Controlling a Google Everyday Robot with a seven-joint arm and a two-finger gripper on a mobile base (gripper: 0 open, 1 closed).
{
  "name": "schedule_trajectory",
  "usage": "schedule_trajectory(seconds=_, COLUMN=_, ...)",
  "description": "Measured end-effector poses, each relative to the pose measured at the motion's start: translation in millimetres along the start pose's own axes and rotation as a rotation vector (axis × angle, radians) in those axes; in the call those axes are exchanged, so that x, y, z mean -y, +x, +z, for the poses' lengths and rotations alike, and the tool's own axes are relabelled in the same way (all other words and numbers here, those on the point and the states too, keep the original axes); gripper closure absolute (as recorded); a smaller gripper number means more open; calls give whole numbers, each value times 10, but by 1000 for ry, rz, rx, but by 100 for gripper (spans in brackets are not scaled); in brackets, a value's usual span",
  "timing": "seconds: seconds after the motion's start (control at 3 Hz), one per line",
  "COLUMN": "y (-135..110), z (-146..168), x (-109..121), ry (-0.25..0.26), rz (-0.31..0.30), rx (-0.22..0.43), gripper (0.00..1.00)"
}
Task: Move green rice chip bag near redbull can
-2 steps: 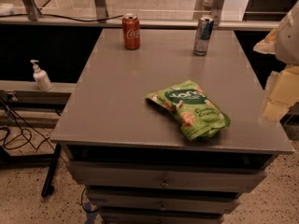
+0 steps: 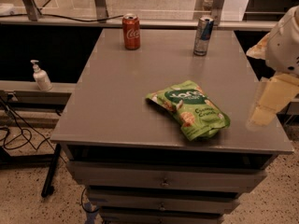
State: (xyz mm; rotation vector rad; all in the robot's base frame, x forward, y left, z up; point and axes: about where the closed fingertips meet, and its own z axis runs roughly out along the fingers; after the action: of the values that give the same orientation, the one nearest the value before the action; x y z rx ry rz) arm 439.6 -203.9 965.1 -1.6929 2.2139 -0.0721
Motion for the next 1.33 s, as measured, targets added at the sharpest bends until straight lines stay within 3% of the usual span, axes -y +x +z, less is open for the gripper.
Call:
schedule_trajectory(seconds=0.33, y=-175, z=330, x=-91, ry=15, rz=46, rx=80, gripper=0)
schedule_trajectory(seconds=1.0, y=-490, z=1002, x=-30, ry=26, rz=197, rx=198, gripper=0)
schedule_trajectory(seconds=1.33, y=-505, z=1206, x=-55, ry=13, rz=274, rx=215, gripper=18)
